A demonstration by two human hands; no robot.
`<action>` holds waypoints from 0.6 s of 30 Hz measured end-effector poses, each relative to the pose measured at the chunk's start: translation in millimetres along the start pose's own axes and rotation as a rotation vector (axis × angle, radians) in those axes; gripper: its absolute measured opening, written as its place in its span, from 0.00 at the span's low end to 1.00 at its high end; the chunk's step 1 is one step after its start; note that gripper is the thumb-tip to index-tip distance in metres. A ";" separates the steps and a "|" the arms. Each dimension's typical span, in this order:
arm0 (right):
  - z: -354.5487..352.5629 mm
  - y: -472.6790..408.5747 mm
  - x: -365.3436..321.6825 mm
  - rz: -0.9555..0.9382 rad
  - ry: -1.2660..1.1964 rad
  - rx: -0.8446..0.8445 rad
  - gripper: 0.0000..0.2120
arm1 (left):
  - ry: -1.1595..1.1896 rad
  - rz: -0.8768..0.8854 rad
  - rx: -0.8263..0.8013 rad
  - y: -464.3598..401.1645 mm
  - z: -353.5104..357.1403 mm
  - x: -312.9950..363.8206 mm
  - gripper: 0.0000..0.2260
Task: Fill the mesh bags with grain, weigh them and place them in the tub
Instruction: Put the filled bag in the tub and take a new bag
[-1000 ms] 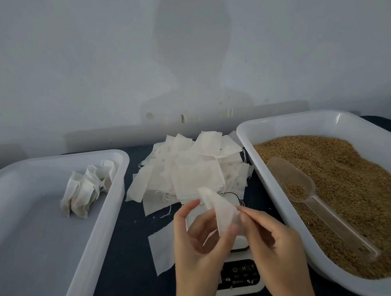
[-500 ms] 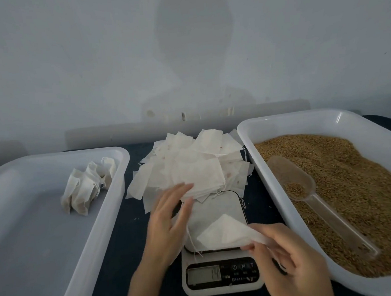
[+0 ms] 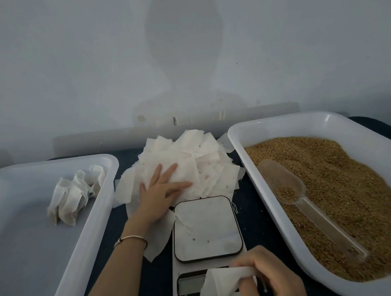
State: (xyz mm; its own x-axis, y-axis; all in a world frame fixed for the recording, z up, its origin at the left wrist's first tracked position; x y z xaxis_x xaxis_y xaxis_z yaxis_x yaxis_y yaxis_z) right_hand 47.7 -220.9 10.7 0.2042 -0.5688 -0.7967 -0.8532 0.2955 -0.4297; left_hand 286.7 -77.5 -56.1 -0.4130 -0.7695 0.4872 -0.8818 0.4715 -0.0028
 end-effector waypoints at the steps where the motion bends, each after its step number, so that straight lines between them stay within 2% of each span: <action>1: -0.2 -0.1 3.3 0.020 -0.010 -0.008 0.10 | -0.006 0.003 -0.008 3.4 -2.2 -0.7 0.16; 3: -0.6 -0.8 9.2 0.034 -0.008 -0.013 0.10 | 0.025 0.008 0.035 11.8 -9.3 2.8 0.18; 6: 0.1 -2.1 12.8 0.035 -0.016 -0.022 0.08 | 0.316 0.049 0.277 40.1 -25.0 16.4 0.12; 7: 1.0 -2.2 13.3 0.037 -0.024 -0.029 0.08 | 0.419 0.067 0.289 51.0 -22.0 22.6 0.10; 9: 1.7 -1.6 14.8 0.039 -0.033 -0.023 0.08 | 0.462 0.082 0.215 68.6 -6.1 33.9 0.11; 13: 3.6 2.9 25.2 0.143 -0.108 -0.050 0.15 | 0.306 -0.025 0.153 85.4 15.1 19.8 0.14; 15: 4.3 4.5 30.3 0.219 -0.193 -0.066 0.13 | 0.181 -0.041 0.125 89.4 17.0 7.9 0.16; 18: 1.4 0.8 25.9 0.219 -0.288 -0.048 0.08 | -0.126 -0.135 0.087 97.3 18.6 -16.1 0.19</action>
State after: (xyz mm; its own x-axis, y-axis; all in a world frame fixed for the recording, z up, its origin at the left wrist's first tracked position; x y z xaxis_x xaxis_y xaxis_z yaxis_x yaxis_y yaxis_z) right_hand 53.0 -234.3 -10.9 0.1353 -0.2542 -0.9576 -0.9118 0.3464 -0.2207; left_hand 203.3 -27.2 -80.5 -0.3096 -0.8736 0.3754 -0.9453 0.3253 -0.0227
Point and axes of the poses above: each hand's wrist, its own y-axis away from the middle knuckle, its own z-axis out of the palm, x = y × z, the point moved 7 cm from there along -y, towards the middle knuckle, and after that the axes turned 2 degrees about -x, right-handed, at the moved point
